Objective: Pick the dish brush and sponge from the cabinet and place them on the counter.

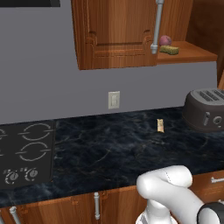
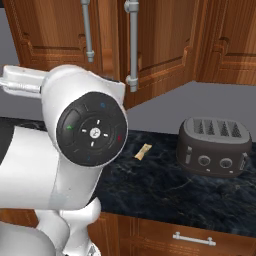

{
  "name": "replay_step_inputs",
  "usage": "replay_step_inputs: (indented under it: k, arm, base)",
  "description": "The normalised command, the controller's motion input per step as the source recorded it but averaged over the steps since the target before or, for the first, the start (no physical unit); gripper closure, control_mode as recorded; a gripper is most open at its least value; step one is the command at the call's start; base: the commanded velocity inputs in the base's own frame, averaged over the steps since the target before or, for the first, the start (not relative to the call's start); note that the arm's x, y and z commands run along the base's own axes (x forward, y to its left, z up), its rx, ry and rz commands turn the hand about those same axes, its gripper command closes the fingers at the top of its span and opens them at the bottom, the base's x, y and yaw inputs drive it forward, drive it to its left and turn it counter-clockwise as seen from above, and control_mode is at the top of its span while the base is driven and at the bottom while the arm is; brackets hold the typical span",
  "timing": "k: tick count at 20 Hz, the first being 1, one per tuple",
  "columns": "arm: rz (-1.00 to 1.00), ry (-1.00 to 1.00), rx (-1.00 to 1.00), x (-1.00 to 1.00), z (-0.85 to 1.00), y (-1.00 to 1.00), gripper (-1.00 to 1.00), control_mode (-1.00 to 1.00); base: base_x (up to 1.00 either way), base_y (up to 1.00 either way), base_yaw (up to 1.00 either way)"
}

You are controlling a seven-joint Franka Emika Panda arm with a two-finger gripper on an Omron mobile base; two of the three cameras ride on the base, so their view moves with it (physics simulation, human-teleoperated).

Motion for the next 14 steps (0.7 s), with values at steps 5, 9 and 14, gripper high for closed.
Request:
replay_step_inputs:
  k: [5, 9, 14]
  arm:
    - [0.00, 0.00, -0.10, 0.00, -0.02, 0.64, -1.00, -1.00]
    - [-0.01, 0.01, -0.09, 0.00, -0.02, 0.56, -1.00, -1.00]
    - [-0.08, 0.08, -0.12, 0.03, 0.00, 0.51, -1.00, -1.00]
  base:
    - [0.00, 0.00, 0.00]
    - [0.00, 0.00, 0.00]
    - [0.00, 0.00, 0.00]
